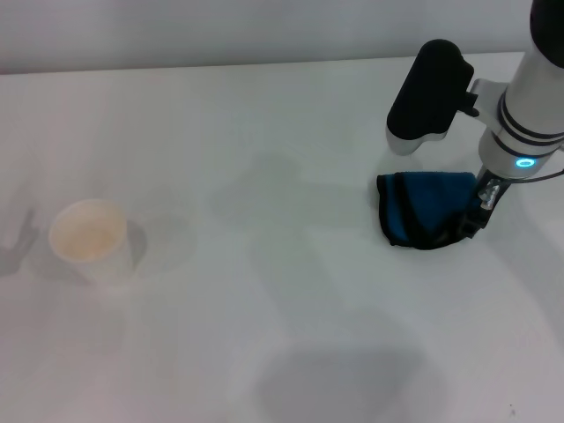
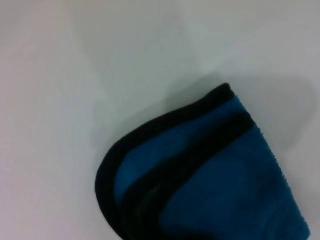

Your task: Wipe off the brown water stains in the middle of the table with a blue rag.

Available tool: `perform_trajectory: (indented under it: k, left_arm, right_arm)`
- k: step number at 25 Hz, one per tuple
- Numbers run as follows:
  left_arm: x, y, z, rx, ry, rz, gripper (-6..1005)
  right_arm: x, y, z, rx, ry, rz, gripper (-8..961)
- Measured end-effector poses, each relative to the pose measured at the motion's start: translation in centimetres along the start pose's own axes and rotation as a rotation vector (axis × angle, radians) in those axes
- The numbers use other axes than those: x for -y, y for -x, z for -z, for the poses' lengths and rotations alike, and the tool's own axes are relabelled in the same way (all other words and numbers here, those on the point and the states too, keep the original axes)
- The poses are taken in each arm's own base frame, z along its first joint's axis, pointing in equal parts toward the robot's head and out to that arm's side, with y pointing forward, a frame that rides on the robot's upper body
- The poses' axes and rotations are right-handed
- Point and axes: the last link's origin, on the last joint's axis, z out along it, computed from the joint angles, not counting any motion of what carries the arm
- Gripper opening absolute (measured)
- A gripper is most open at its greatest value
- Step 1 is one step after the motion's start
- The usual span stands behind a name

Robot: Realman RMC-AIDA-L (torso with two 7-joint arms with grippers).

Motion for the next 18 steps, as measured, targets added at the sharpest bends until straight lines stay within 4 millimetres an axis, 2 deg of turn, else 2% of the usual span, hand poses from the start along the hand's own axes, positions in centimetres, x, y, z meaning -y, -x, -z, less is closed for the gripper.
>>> perform_trajectory:
  k: [6, 11, 18]
  left_arm:
    - [0.0, 0.0, 0.0, 0.0, 0.0, 0.0, 876]
    - [0.0, 0.0, 0.0, 0.0, 0.0, 0.0, 876]
    - [0.0, 0.0, 0.0, 0.0, 0.0, 0.0, 876]
  right_arm:
    - [0.3, -0.3, 0.4, -0.013, -0.01, -0.002, 610]
    - [0.5, -0.4, 0.8, -0.016, -0.021, -0.003, 802]
    - [0.8, -0.8, 1.4, -0.036, -0.043, -0.002, 801]
